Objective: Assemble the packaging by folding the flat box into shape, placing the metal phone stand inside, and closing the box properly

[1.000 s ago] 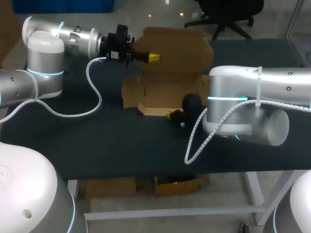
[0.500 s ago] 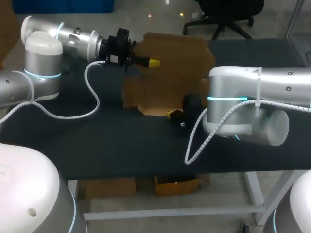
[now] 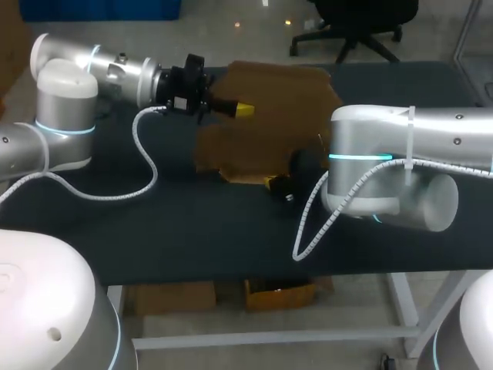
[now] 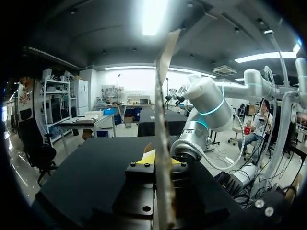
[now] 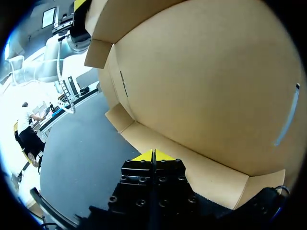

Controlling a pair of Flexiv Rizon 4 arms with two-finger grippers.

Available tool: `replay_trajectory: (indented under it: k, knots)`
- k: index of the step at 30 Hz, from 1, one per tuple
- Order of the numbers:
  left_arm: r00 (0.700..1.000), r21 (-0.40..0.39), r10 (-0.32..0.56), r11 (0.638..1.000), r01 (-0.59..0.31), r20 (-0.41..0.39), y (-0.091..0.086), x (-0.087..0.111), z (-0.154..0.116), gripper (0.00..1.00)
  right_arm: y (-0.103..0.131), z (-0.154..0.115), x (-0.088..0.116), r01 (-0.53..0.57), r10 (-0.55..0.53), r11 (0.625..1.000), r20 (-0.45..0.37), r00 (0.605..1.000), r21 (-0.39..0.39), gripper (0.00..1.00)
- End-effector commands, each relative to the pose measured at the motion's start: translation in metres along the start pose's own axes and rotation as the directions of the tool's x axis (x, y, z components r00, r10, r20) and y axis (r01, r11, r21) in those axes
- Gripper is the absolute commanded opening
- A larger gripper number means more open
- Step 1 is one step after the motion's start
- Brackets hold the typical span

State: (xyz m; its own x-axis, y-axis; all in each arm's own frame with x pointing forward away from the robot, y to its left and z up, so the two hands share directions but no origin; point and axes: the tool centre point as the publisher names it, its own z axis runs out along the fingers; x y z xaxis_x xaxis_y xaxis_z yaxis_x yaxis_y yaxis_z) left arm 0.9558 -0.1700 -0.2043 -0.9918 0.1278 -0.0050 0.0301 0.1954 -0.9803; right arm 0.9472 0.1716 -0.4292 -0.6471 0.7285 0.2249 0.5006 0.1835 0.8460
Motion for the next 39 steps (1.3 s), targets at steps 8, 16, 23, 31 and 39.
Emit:
replay_trajectory:
  k: [8, 16, 23, 31, 39]
  knots:
    - [1.0, 0.025, -0.029, 0.999, 0.029, 0.002, 0.012, 0.002, 0.001, 0.0, -0.004, 0.005, -0.001, 0.0, 0.0, 1.0, 0.006, 1.0, -0.003, 0.0]
    - [0.999, 0.021, -0.046, 0.999, 0.046, -0.001, 0.016, 0.003, 0.001, 0.0, -0.004, 0.005, -0.001, 0.0, 0.0, 1.0, 0.006, 1.0, -0.003, 0.0]
    - [0.998, 0.012, -0.056, 0.998, 0.056, -0.005, 0.019, 0.002, 0.001, 0.0, -0.004, 0.005, -0.001, 0.0, 0.0, 1.0, 0.006, 1.0, -0.003, 0.0]
    - [0.998, 0.007, -0.066, 0.998, 0.066, -0.009, 0.022, 0.002, 0.004, 0.0, -0.004, 0.005, -0.001, 0.0, 0.0, 1.0, 0.006, 1.0, -0.003, 0.0]
    - [0.998, 0.004, -0.069, 0.998, 0.069, -0.006, 0.022, 0.001, 0.004, 0.0, -0.004, 0.005, -0.001, 0.0, 0.0, 1.0, 0.006, 1.0, -0.003, 0.0]
